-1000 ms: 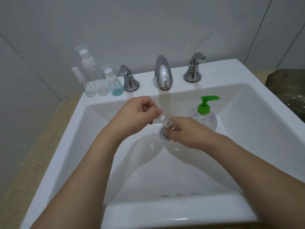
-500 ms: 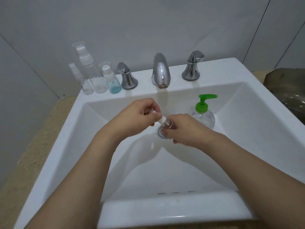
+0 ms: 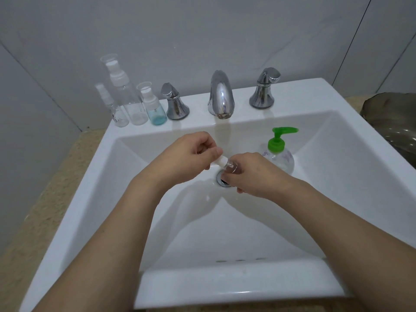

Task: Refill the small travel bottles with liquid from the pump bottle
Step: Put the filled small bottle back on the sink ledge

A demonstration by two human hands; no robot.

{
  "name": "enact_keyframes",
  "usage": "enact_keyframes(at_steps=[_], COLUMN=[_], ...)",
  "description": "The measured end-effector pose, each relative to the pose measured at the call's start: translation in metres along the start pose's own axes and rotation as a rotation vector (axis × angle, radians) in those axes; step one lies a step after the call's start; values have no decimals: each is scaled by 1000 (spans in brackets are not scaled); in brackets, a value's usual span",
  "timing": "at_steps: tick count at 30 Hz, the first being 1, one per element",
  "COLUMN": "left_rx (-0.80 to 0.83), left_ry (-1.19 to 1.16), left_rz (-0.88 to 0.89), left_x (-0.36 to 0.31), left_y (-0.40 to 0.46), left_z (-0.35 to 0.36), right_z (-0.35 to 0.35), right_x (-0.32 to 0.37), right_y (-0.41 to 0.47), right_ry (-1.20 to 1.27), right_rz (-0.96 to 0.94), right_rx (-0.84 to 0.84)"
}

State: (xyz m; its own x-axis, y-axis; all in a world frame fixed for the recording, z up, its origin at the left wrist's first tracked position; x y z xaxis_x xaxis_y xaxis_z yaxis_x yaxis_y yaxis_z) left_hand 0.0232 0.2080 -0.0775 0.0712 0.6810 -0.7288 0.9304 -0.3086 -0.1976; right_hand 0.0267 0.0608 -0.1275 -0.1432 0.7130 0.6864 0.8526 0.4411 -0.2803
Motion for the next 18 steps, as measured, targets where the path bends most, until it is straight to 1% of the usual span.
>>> enact_keyframes(at_steps=[12,16,18], left_rx=[17,-11,-1], left_ry=[84,16,19], left_rz=[42,17,-2], left_x=[-2,-1,1], left_y=[-2,-1,0], left_z=[0,-1,-1], right_z=[-1,-1,-1], right_x=[2,2,2], right_y=[-1,-2,-2], right_ry=[-17,-16,-22], right_rz=[7,15,23], right_rx=[-2,7,10])
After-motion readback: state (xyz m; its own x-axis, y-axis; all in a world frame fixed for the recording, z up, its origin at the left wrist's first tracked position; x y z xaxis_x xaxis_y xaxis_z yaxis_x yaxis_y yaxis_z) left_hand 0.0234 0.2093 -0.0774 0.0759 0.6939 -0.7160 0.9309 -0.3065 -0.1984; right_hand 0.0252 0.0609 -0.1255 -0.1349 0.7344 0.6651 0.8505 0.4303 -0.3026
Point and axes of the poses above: each hand's wrist, its own y-axis towards the middle knuckle, its own z-axis out of the palm, x = y × z, the point moved 6 cm from there along y, towards the middle knuckle, and after that the axes turned 10 degrees about x, right-handed, at the moved point
